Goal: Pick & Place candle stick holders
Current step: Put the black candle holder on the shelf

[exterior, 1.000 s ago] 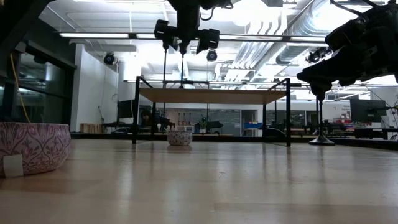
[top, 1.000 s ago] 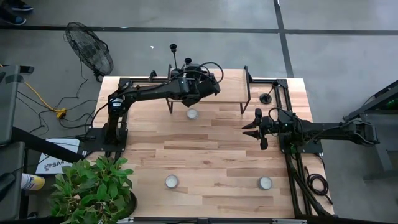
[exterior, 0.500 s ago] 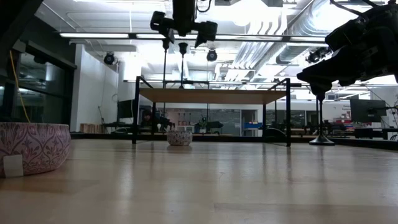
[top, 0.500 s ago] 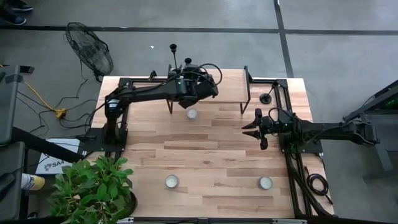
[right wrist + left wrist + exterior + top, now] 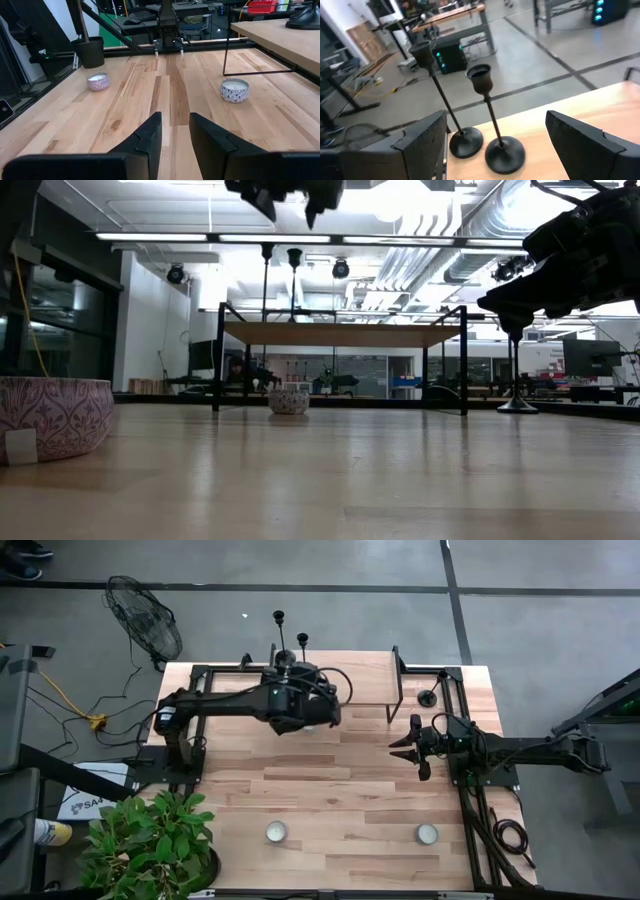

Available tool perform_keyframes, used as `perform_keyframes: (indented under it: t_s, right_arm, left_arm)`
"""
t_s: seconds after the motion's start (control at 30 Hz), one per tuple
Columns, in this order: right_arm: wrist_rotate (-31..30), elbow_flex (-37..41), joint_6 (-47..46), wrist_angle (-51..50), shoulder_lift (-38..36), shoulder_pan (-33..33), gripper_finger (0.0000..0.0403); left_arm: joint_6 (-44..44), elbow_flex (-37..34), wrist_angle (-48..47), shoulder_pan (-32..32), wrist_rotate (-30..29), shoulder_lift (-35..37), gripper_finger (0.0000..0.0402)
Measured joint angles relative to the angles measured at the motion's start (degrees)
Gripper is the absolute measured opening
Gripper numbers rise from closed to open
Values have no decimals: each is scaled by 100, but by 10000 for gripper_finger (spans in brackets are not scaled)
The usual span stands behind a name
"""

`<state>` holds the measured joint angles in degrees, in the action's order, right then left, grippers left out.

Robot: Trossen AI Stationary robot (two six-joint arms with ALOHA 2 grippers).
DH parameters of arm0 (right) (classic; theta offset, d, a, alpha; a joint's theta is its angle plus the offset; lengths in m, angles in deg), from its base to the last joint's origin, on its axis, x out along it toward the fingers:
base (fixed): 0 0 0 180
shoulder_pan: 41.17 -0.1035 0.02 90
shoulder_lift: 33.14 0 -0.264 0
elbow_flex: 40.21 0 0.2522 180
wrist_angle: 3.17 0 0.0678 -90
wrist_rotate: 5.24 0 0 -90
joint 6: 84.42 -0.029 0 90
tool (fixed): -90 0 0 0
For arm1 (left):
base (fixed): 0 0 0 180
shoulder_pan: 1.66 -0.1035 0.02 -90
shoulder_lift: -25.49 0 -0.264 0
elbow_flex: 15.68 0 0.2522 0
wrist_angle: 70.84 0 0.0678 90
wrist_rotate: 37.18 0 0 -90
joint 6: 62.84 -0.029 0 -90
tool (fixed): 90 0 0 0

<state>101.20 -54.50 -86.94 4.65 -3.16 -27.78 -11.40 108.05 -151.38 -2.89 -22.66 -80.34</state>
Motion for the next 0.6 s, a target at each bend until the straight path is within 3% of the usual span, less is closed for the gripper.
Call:
perform_keyframes:
  t_s: [0.23,0.6]
  right_arm:
    - [1,0,0,-2,-1,0,96]
    - [1,1,0,-9,0,0,96]
  left_arm:
    - [156,-1,-627,256,477,211,335]
    - [-119,-2,-279,725,1309,331,335]
